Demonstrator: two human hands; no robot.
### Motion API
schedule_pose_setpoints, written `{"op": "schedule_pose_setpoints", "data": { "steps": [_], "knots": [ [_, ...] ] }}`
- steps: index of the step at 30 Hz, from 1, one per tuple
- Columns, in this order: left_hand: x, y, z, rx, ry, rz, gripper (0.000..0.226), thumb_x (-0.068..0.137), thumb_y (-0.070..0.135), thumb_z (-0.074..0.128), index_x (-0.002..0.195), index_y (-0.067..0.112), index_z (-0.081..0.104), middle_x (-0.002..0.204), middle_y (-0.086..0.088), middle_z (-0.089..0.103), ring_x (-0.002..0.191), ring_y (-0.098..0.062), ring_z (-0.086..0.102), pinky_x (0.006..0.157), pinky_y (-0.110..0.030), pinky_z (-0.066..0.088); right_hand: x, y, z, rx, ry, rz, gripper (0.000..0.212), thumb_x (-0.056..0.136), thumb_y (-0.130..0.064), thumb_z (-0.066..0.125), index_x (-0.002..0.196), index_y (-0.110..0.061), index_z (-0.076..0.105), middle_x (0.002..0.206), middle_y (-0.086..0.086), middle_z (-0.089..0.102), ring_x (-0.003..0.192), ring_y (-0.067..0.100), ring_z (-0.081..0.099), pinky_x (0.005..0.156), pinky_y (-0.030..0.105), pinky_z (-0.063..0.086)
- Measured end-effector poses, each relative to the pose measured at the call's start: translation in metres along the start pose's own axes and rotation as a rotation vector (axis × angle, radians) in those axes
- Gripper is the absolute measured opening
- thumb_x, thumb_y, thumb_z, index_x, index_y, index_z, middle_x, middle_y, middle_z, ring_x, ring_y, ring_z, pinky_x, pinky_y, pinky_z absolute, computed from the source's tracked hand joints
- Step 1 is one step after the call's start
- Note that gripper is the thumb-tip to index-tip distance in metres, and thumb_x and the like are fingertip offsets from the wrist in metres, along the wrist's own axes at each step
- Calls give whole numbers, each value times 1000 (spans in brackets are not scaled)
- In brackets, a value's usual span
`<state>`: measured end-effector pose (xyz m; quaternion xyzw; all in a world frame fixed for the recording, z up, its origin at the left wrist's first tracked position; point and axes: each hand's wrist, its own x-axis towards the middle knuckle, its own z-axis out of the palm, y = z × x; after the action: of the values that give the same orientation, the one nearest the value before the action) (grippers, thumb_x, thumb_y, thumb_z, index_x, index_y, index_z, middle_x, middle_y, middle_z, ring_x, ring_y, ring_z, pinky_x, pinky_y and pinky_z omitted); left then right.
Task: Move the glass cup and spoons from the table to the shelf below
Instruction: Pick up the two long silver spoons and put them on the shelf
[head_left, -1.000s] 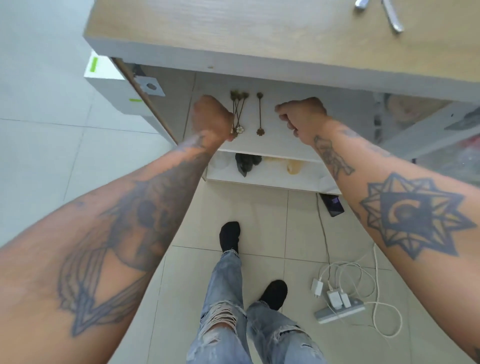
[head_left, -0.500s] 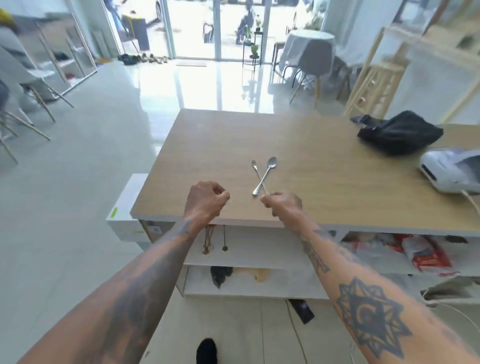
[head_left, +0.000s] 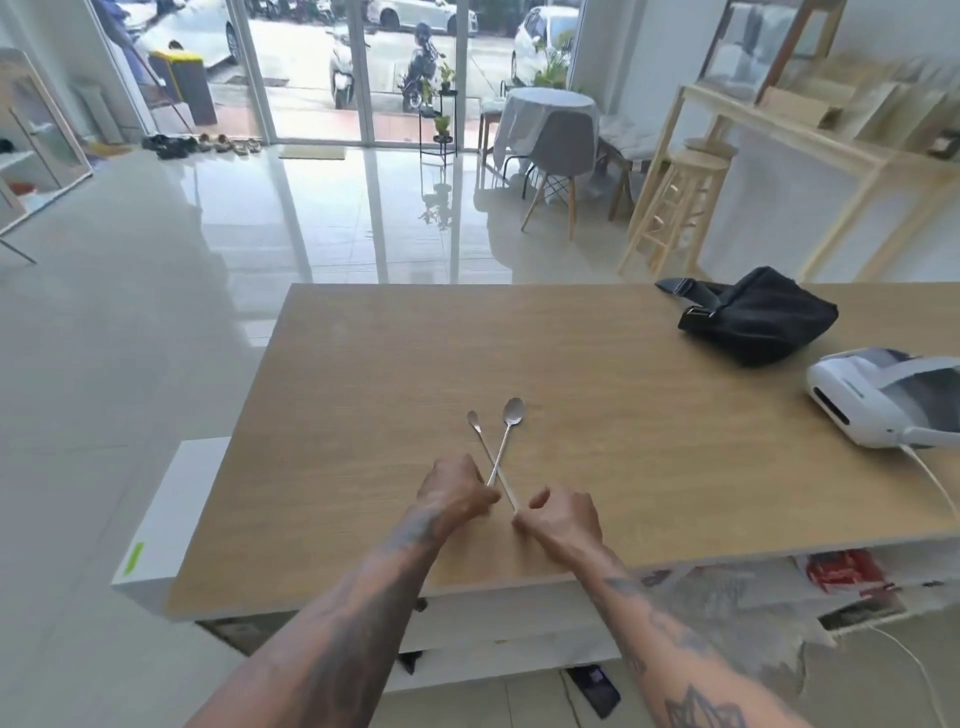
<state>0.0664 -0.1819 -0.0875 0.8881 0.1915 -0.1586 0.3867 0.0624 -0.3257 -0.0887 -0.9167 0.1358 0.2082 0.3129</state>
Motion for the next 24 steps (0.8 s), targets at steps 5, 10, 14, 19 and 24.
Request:
{"op": "schedule_pose_setpoints", "data": {
  "steps": [5,10,14,19,24],
  "knots": [
    [23,4,8,127,-31,-31,20,71,18,70,88,7,74,96,-13,75,94,-29,72,73,-32,56,19,-16,9,-207,83,25,33,82,-15,59,112,-13,73,120,10,69,115,29,64,85,27,52],
    [29,7,1,-22,-88,-91,6,70,13,72,68,10,68,63,-4,67,53,-14,64,40,-17,43,25,-18,4,-190,-27,76,36,81,-13,55,111,-5,72,116,15,71,108,30,68,87,31,57],
    [23,-2,-9,-196,-191,-101,8,77,10,75,73,4,70,56,-6,60,42,-12,56,42,-21,44,21,-15,-1,-111,-114,81,32,78,-8,51,98,0,75,99,16,75,86,29,74,74,34,62],
    [-1,-6,-37,-667,-327,-89,10,85,1,73,88,-5,66,73,-11,63,59,-17,67,54,-19,54,15,-6,-14,343,-164,141,15,78,7,54,83,0,65,75,15,59,55,21,55,48,27,45],
    [-39,-1,-69,-769,-202,73,13,91,6,69,102,-1,68,78,-7,61,64,-12,67,58,-16,53,-5,-14,-51,491,-122,-55,22,80,10,53,68,-6,60,61,10,50,47,18,46,42,25,40]
  ]
}}
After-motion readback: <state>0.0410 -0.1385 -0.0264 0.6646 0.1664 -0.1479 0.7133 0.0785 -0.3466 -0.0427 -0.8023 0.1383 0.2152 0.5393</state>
